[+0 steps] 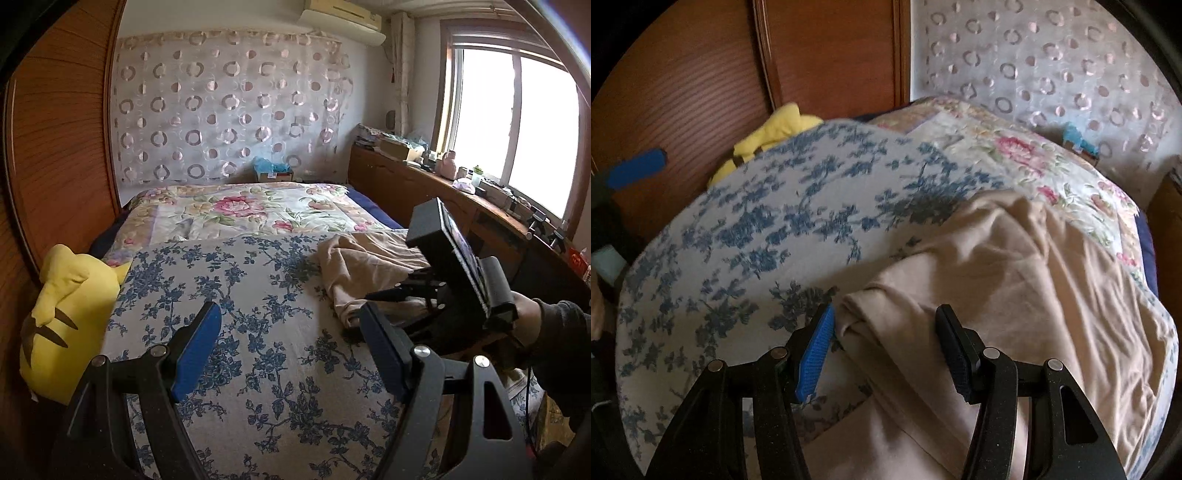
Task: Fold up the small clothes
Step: 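Move the right gripper to the folded shirt edge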
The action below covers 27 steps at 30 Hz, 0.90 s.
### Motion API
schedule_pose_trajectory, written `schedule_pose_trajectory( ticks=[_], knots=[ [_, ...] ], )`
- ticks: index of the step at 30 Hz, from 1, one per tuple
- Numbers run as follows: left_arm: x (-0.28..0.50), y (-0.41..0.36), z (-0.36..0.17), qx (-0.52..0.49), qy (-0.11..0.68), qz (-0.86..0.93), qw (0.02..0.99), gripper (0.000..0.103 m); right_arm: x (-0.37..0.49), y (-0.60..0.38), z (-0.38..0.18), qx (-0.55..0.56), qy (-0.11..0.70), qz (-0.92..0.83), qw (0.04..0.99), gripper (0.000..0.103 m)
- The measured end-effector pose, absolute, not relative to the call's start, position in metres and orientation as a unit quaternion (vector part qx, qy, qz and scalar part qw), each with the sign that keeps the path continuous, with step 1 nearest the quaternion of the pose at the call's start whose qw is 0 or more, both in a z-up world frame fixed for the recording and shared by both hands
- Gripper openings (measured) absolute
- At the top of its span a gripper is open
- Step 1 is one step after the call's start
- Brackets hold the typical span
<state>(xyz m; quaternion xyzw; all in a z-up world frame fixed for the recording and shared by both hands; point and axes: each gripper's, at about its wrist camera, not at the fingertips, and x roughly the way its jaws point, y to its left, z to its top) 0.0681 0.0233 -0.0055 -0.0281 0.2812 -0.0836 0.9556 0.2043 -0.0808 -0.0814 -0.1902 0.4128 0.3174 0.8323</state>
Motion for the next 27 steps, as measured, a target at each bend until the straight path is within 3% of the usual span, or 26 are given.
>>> schedule_pose_trajectory(
  ticks=[2,3,4,5,6,7,16,22,23,24,27],
  knots=[
    [0.068,0.024,-0.006,-0.029,0.282,-0.085,0.955,0.078,0.207,-0.078,-0.085,-0.199,0.411,0.316,0.832,0.059],
    [0.068,0.023,-0.006,-0.029,0.283,-0.086,0.955,0.078,0.209,-0.068,-0.088,-0.202,0.41,0.316,0.831,0.054],
    [0.068,0.023,-0.006,-0.029,0.284,-0.088,0.954,0.078,0.21,-0.067,-0.089,-0.206,0.407,0.312,0.833,0.046],
    [0.068,0.021,-0.007,-0.029,0.285,-0.09,0.954,0.078,0.209,-0.067,-0.089,-0.213,0.404,0.304,0.836,0.025],
    [0.067,0.019,-0.008,-0.028,0.287,-0.095,0.953,0.078,0.209,-0.069,-0.087,-0.213,0.402,0.304,0.837,0.011],
    [0.067,0.016,-0.008,-0.026,0.288,-0.098,0.952,0.078,0.21,-0.072,-0.085,-0.205,0.404,0.305,0.838,0.01],
    [0.066,-0.011,-0.01,-0.021,0.291,-0.132,0.947,0.078,0.22,-0.161,0.001,-0.148,0.323,0.223,0.908,0.009],
    [0.065,-0.029,-0.02,-0.017,0.304,-0.154,0.94,0.078,0.266,-0.237,0.011,-0.147,0.33,0.062,0.93,0.009],
    [0.066,-0.032,-0.022,-0.014,0.308,-0.157,0.938,0.078,0.273,-0.246,0.006,-0.15,0.336,0.032,0.929,0.012],
    [0.066,-0.035,-0.023,-0.013,0.309,-0.158,0.938,0.078,0.281,-0.253,-0.002,-0.152,0.35,0.012,0.924,0.022],
    [0.066,-0.043,-0.027,-0.01,0.317,-0.166,0.934,0.078,0.284,-0.267,-0.014,-0.124,0.357,-0.022,0.926,0.04]
  ],
)
